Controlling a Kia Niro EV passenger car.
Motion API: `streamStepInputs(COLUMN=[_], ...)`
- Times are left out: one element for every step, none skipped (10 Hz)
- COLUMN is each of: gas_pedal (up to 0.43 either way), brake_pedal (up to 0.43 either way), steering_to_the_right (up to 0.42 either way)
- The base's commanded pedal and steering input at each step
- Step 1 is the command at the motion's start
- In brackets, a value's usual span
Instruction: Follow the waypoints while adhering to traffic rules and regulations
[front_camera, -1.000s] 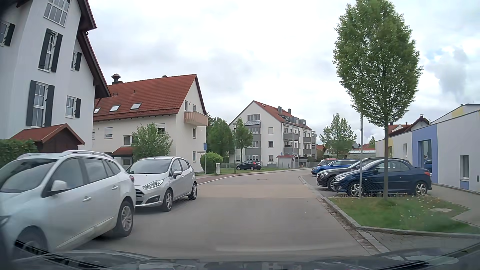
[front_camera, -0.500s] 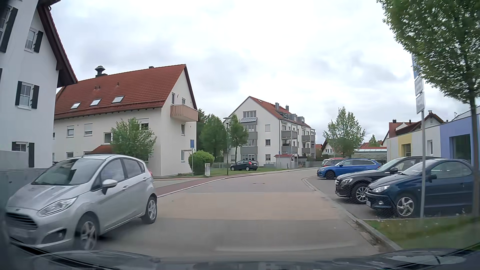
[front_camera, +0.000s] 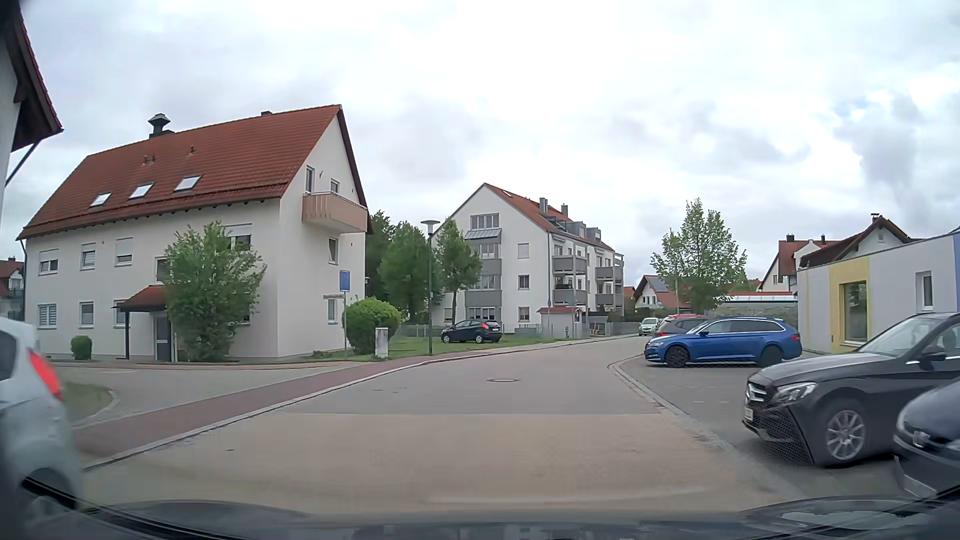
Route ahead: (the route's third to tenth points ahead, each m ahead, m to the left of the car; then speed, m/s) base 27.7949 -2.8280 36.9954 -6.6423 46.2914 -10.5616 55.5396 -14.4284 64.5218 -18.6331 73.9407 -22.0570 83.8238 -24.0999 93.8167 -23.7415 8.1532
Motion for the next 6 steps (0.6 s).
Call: streamStepInputs(gas_pedal=[0.130,0.130,0.130,0.118,0.118,0.118], brake_pedal=[0.006,0.006,0.006,0.006,0.006,0.006], steering_to_the_right=[0.031,0.031,0.031,0.031,0.031,0.031])
